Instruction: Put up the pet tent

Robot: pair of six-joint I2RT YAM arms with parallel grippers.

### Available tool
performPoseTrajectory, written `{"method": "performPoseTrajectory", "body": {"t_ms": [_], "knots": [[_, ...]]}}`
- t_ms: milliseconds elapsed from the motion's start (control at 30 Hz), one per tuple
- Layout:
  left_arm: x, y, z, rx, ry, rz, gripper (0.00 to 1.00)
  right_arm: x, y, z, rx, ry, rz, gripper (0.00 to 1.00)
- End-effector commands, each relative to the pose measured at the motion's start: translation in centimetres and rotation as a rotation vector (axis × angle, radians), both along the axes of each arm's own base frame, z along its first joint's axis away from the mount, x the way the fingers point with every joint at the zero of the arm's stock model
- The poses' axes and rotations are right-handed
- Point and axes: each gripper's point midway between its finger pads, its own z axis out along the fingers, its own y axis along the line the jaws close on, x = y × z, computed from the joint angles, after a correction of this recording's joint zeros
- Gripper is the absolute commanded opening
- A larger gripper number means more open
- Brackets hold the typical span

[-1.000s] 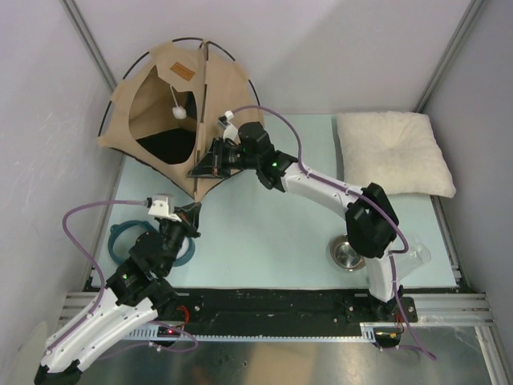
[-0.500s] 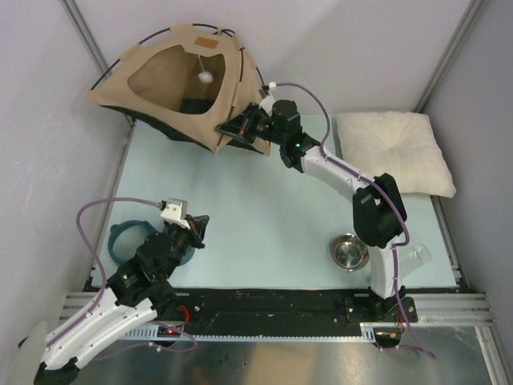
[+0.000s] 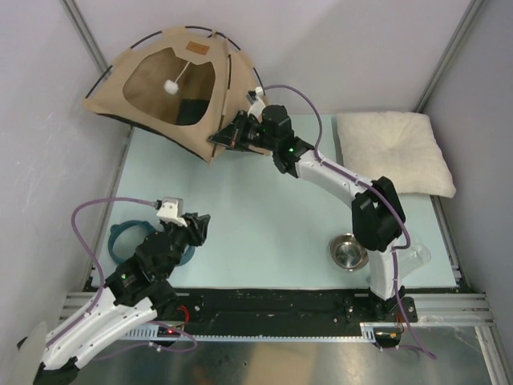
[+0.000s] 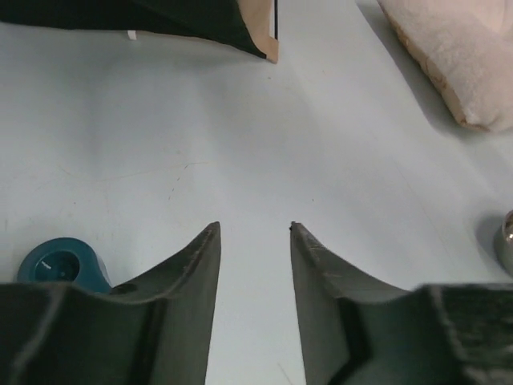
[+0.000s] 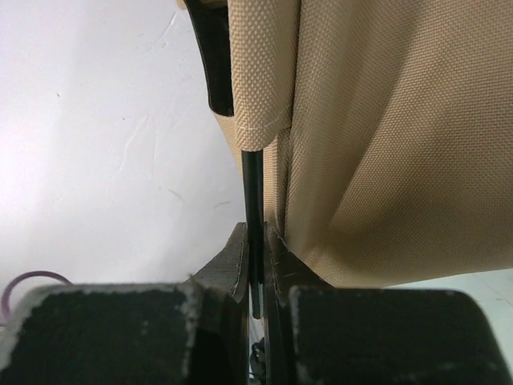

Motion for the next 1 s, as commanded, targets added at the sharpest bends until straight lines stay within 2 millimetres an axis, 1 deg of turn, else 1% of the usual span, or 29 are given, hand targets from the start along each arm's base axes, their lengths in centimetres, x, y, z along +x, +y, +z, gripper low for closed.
{"method": "performPoseTrajectory", "body": {"t_ms": [0, 67, 100, 133, 167, 200, 300, 400, 533, 667, 700, 800, 967], "knots": [[0.7, 1.1, 2.8, -0.036, -0.041, 0.086, 0.54, 0.4, -1.5, 2.4, -0.061, -0.111, -0.071, 0.0], [1.0, 1.2, 2.7, -0.009, -0.038, 0.097, 0.65, -0.2, -1.4, 2.3, -0.077, -0.12, -0.061, 0.0], [1.1, 1.3, 2.8, 0.005, -0.037, 0.102, 0.76, -0.5, -1.4, 2.4, -0.082, -0.122, -0.055, 0.0], [1.3, 1.3, 2.7, 0.03, -0.034, 0.106, 0.85, -1.0, -1.1, 2.5, -0.086, -0.123, -0.046, 0.0], [1.5, 1.3, 2.9, 0.046, -0.036, 0.11, 0.9, -1.4, -0.9, 2.5, -0.093, -0.122, -0.04, 0.0], [1.7, 1.2, 3.2, 0.067, -0.042, 0.107, 0.92, -2.0, -0.6, 2.5, -0.097, -0.122, -0.031, 0.0], [2.3, 0.7, 4.7, 0.113, -0.078, 0.091, 0.94, -3.7, 0.3, 2.3, -0.115, -0.11, -0.004, 0.0], [2.7, 0.7, 5.4, 0.124, -0.089, 0.1, 0.95, -4.9, 0.8, 1.5, -0.168, -0.134, 0.004, 0.0], [2.4, 1.1, 6.3, 0.073, -0.107, 0.113, 0.97, -5.8, 0.5, -1.8, -0.291, -0.16, 0.014, 0.0], [1.6, 2.5, 8.1, 0.01, -0.16, 0.139, 0.98, -6.2, -1.4, -5.1, -0.445, -0.252, 0.001, 0.0], [1.3, 2.8, 8.7, -0.004, -0.177, 0.144, 0.98, -6.4, -1.9, -5.4, -0.468, -0.278, -0.003, 0.0], [0.5, 4.3, 10.6, -0.039, -0.226, 0.168, 0.98, -6.7, -3.7, -7.5, -0.555, -0.326, -0.009, 0.0], [-0.7, 6.3, 13.6, -0.083, -0.297, 0.197, 0.99, -7.2, -6.5, -10.5, -0.682, -0.347, -0.054, 0.0]]}}
